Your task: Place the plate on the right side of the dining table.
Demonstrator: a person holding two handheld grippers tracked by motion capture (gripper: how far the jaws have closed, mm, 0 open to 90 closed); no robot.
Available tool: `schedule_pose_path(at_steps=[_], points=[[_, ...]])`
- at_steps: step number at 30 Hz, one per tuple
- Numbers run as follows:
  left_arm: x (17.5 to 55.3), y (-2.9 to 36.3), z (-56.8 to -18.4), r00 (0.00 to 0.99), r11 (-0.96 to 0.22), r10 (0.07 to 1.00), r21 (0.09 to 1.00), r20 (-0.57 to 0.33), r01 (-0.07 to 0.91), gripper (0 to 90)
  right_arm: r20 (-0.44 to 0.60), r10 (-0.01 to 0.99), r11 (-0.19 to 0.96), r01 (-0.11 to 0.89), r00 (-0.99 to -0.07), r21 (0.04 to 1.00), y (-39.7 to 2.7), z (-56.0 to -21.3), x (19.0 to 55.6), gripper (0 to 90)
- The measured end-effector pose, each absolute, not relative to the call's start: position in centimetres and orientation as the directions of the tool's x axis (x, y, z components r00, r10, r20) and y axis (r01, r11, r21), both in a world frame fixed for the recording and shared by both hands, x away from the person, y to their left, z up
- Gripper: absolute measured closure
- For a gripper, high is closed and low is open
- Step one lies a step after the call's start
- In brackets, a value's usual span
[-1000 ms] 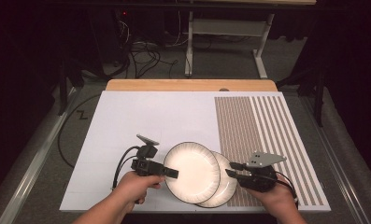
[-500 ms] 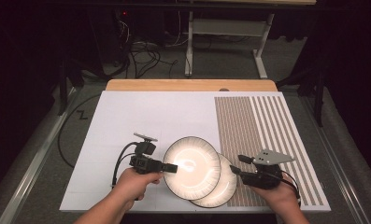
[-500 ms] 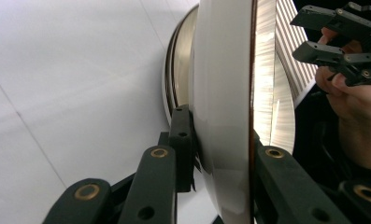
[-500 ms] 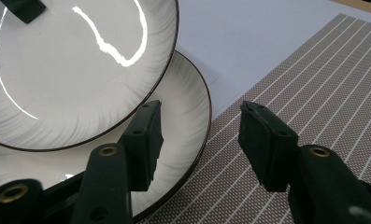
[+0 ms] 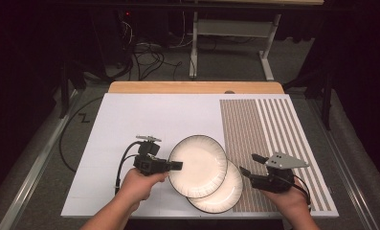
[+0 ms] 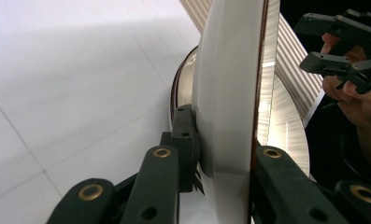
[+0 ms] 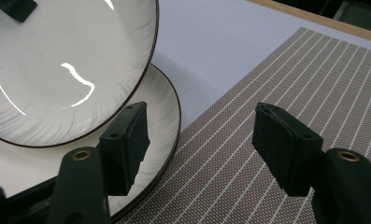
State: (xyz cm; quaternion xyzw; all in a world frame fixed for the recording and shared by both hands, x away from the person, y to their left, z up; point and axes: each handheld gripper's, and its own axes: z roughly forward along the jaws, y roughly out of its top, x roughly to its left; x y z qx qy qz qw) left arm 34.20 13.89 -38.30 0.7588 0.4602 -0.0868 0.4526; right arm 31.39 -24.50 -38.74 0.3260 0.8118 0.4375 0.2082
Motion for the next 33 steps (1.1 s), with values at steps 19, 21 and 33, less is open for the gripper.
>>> schedule_pose_path(at_steps=[19, 21, 33], points=[[32.3, 13.8, -39.2, 0.704, -0.14, 0.604, 0.82, -0.374, 0.556, 77.3, -0.049, 0.751, 0.333, 0.313, -0.659, 0.89, -25.7, -38.1, 31.4, 18.6], [32.1, 13.9, -39.2, 0.71, -0.134, 0.6, 0.83, -0.367, 0.542, 77.4, -0.044, 0.752, 0.322, 0.308, -0.658, 0.895, -25.8, -38.1, 31.3, 16.6], [31.6, 15.2, -39.6, 0.733, -0.111, 0.584, 0.861, -0.349, 0.497, 77.5, -0.026, 0.755, 0.273, 0.277, -0.656, 0.921, -26.6, -38.1, 31.0, 3.4]])
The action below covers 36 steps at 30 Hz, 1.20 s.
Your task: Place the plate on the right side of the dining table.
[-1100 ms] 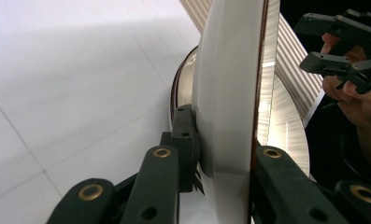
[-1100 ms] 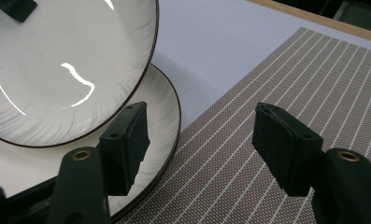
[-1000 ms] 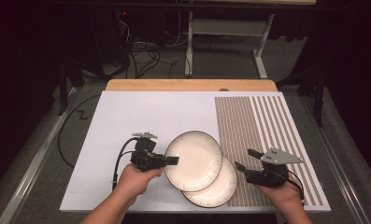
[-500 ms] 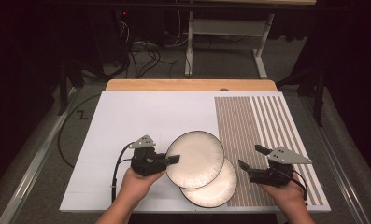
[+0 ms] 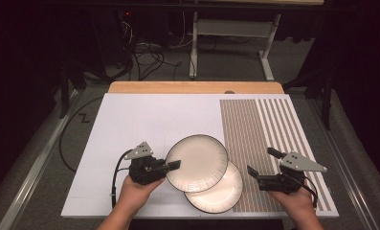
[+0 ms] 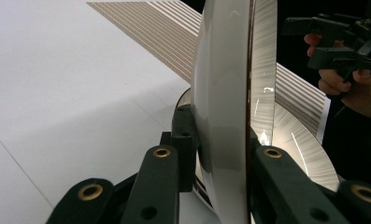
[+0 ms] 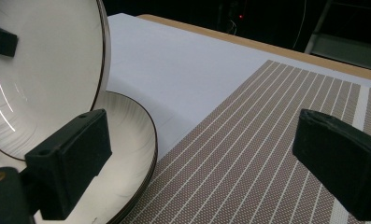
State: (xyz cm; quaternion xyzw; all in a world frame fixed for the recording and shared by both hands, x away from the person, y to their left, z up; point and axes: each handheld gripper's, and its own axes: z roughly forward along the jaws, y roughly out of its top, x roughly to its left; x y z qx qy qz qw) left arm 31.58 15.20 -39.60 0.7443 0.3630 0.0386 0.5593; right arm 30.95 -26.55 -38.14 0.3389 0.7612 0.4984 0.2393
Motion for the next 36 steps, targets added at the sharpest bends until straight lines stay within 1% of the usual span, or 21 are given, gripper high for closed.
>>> schedule_pose_path(at_steps=[1, 10, 16, 24, 29, 36], points=[[31.6, 15.2, -39.6, 0.733, -0.111, 0.584, 0.861, -0.349, 0.497, 77.5, -0.028, 0.754, 0.275, 0.277, -0.656, 0.921, -26.6, -38.2, 30.9, 1.3], [31.7, 15.9, -39.9, 0.739, -0.108, 0.576, 0.864, -0.35, 0.492, 77.1, -0.038, 0.76, 0.278, 0.271, -0.649, 0.921, -26.5, -38.4, 30.8, 1.1], [31.5, 16.0, -39.8, 0.743, -0.113, 0.577, 0.868, -0.338, 0.483, 77.0, -0.041, 0.747, 0.298, 0.279, -0.664, 0.913, -25.8, -38.6, 30.8, 1.1], [31.4, 16.1, -39.8, 0.749, -0.126, 0.579, 0.873, -0.321, 0.472, 76.8, -0.044, 0.715, 0.319, 0.269, -0.698, 0.909, -23.9, -38.7, 30.7, 1.2], [31.3, 16.1, -39.8, 0.752, -0.135, 0.583, 0.877, -0.306, 0.461, 76.6, -0.021, 0.691, 0.313, 0.273, -0.723, 0.91, -22.7, -38.6, 31.1, 1.4], [31.2, 16.1, -39.8, 0.753, -0.136, 0.585, 0.878, -0.302, 0.458, 76.6, 0.006, 0.662, 0.314, 0.285, -0.75, 0.906, -20.9, -38.1, 31.8, 4.1]])
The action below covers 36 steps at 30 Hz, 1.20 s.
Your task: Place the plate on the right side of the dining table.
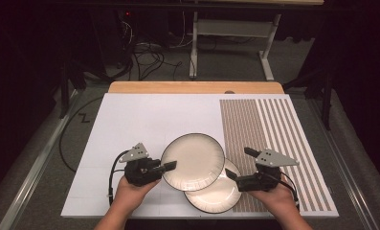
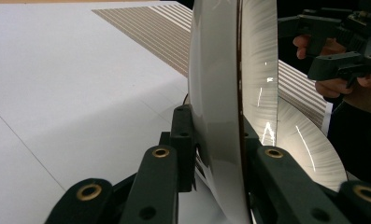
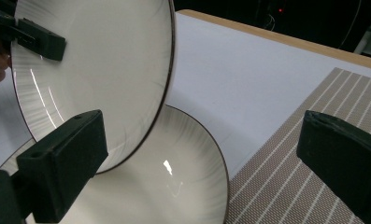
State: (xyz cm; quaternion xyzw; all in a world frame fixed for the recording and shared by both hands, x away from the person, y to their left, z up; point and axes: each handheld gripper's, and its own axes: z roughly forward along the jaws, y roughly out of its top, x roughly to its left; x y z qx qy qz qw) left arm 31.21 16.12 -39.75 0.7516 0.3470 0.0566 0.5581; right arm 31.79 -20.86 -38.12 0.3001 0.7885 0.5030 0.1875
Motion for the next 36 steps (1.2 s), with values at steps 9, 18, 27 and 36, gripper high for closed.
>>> schedule_pose_path(at_steps=[9, 18, 27, 36], points=[[31.1, 16.1, -39.8, 0.755, -0.134, 0.585, 0.882, -0.297, 0.451, 76.6, 0.034, 0.642, 0.312, 0.302, -0.766, 0.901, -18.8, -37.8, 32.6, 9.0], [31.2, 16.1, -39.8, 0.754, -0.134, 0.585, 0.882, -0.298, 0.452, 76.5, 0.077, 0.628, 0.31, 0.34, -0.774, 0.888, -17.6, -38.1, 33.0, 20.0], [31.2, 16.1, -39.8, 0.755, -0.131, 0.583, 0.882, -0.301, 0.452, 76.5, 0.171, 0.616, 0.251, 0.397, -0.769, 0.883, -17.8, -39.3, 33.1, 50.0], [31.4, 16.3, -40.0, 0.744, -0.115, 0.583, 0.874, -0.325, 0.472, 76.5, 0.259, 0.609, 0.215, 0.47, -0.75, 0.856, -18.1, -39.6, 33.1, 74.9]])
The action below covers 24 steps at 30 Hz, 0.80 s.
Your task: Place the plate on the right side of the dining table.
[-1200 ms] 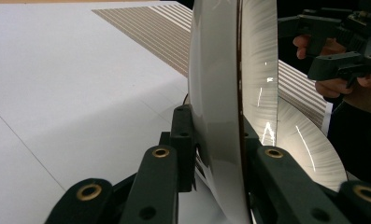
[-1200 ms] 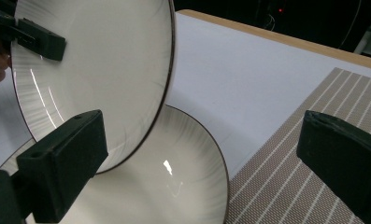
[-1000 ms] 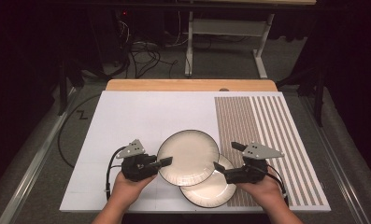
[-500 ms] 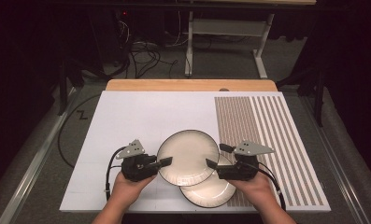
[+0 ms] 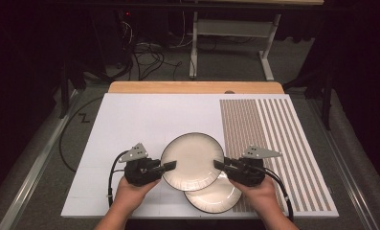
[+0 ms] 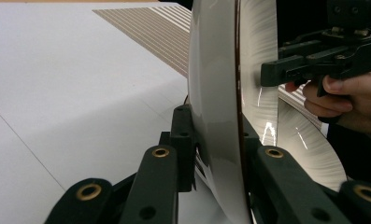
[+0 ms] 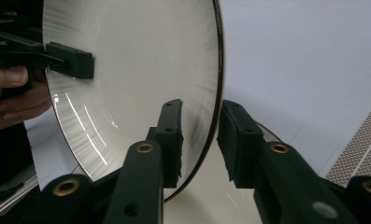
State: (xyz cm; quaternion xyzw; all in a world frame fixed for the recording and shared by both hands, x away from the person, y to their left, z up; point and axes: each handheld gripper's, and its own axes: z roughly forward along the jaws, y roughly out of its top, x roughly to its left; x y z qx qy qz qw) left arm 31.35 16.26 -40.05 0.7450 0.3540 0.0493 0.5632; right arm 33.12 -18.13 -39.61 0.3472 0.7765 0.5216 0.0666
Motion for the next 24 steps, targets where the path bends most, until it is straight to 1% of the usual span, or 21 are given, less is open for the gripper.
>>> schedule_pose_path(at_steps=[3, 6, 9, 12, 16, 24], points=[[31.42, 16.24, -40.15, 0.733, -0.092, 0.582, 0.867, -0.352, 0.49, 76.8, 0.281, 0.619, 0.198, 0.491, -0.733, 0.848, -18.2, -39.62, 33.2, 79.7], [31.44, 16.24, -40.16, 0.727, -0.085, 0.582, 0.862, -0.364, 0.5, 76.9, 0.289, 0.618, 0.194, 0.499, -0.731, 0.845, -18.26, -39.65, 33.3, 80.5], [31.53, 16.28, -40.26, 0.711, -0.064, 0.581, 0.849, -0.396, 0.525, 77.2, 0.304, 0.625, 0.187, 0.516, -0.719, 0.836, -18.26, -39.68, 33.36, 82.8], [31.58, 16.34, -40.3, 0.705, -0.056, 0.578, 0.842, -0.41, 0.536, 77.6, 0.313, 0.626, 0.18, 0.523, -0.714, 0.833, -18.26, -39.68, 33.42, 83.3], [31.61, 16.39, -40.3, 0.684, -0.024, 0.571, 0.824, -0.454, 0.566, 78.5, 0.33, 0.623, 0.17, 0.535, -0.709, 0.828, -18.32, -39.57, 33.37, 84.0], [31.44, 16.09, -40.12, 0.671, -0.003, 0.576, 0.82, -0.466, 0.572, 79.1, 0.341, 0.631, 0.165, 0.55, -0.696, 0.819, -18.54, -39.31, 33.27, 85.0]])
